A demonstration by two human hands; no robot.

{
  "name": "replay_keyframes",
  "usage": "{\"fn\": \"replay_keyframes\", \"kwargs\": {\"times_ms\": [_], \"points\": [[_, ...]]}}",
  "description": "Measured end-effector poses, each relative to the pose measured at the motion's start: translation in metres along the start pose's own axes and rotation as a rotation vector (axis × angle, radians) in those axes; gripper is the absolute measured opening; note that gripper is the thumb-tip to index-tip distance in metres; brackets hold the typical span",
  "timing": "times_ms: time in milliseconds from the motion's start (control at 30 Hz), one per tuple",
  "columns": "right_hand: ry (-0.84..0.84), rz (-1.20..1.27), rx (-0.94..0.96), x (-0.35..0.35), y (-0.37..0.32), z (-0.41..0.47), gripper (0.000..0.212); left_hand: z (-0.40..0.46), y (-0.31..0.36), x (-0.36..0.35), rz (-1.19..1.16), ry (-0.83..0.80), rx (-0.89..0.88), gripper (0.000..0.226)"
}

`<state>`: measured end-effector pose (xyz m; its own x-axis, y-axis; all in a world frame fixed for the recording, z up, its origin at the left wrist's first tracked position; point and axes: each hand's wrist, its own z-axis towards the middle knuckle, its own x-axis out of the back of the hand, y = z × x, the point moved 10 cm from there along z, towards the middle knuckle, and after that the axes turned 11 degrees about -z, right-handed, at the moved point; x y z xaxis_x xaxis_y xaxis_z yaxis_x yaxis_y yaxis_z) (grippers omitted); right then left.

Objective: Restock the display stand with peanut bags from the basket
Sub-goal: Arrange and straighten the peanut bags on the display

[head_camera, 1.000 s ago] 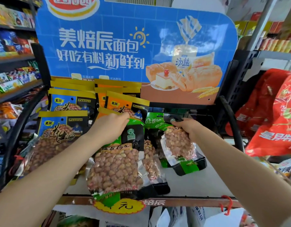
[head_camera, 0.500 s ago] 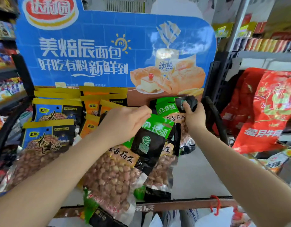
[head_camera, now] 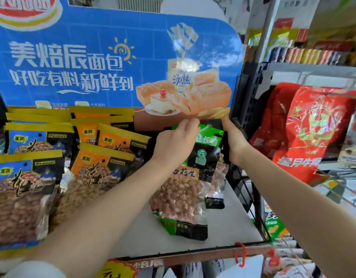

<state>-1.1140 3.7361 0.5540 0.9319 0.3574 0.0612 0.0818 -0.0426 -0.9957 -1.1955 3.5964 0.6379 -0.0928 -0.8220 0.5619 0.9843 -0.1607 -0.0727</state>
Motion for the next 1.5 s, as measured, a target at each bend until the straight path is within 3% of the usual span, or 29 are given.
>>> {"fn": "replay_keyframes", "kwargs": {"times_ms": [33, 100, 167, 233, 400, 633, 667, 733, 800, 867, 1000, 1167, 1300, 1400, 1433, 1500], "points": [[0.024, -0.051, 0.077, 0.002, -0.007, -0.008, 0.072, 0.002, 0.001, 0.003, 0.057, 0.036, -0.013, 0.013], [0.097, -0.270, 0.305, 0.009, -0.026, -0.028, 0.068, 0.003, 0.000, 0.005, 0.088, 0.070, 0.008, 0.027], [0.190, -0.498, 0.527, 0.011, -0.038, -0.055, 0.061, 0.000, -0.001, -0.002, 0.009, 0.026, 0.047, 0.039], [0.236, -0.588, 0.614, 0.008, -0.039, -0.073, 0.067, -0.007, -0.004, -0.007, -0.103, -0.035, 0.096, 0.047], [0.240, -0.614, 0.498, 0.006, -0.016, -0.077, 0.080, -0.057, -0.046, 0.007, -0.331, -0.063, 0.354, 0.059], [0.376, -0.417, 0.227, 0.021, 0.006, -0.073, 0.067, -0.151, -0.078, -0.030, -0.808, -0.575, 0.952, 0.094], [0.368, -0.401, 0.191, 0.023, 0.009, -0.069, 0.061, -0.158, -0.073, -0.036, -0.884, -0.612, 0.995, 0.091], [0.254, -0.263, 0.106, 0.017, 0.017, -0.060, 0.047, -0.165, -0.057, -0.041, -1.083, -0.591, 1.035, 0.053], [0.126, -0.081, 0.016, 0.009, 0.026, -0.055, 0.057, -0.167, -0.045, -0.042, -1.238, -0.522, 1.091, 0.025], [0.063, -0.060, 0.020, 0.005, 0.022, -0.052, 0.063, -0.168, -0.040, -0.041, -1.289, -0.446, 1.131, 0.022], [0.030, -0.268, 0.164, -0.010, -0.012, -0.042, 0.032, -0.178, -0.028, -0.045, -1.253, -0.330, 1.242, 0.022], [-0.085, -0.382, 0.123, -0.026, -0.011, -0.039, 0.060, -0.187, -0.001, -0.059, -1.400, -0.343, 1.380, 0.058], [-0.189, -0.169, 0.055, -0.023, 0.026, -0.043, 0.099, -0.173, -0.015, -0.057, -1.369, -0.403, 1.347, 0.047], [-0.211, -0.029, 0.068, -0.014, 0.037, -0.053, 0.115, -0.151, -0.019, -0.056, -1.364, -0.427, 1.247, 0.057], [-0.191, -0.016, 0.072, -0.012, 0.037, -0.058, 0.114, -0.147, -0.019, -0.057, -1.382, -0.417, 1.232, 0.052], [-0.147, -0.071, 0.110, -0.004, 0.042, -0.059, 0.088, -0.141, -0.016, -0.056, -1.434, -0.389, 1.224, 0.030]]}}
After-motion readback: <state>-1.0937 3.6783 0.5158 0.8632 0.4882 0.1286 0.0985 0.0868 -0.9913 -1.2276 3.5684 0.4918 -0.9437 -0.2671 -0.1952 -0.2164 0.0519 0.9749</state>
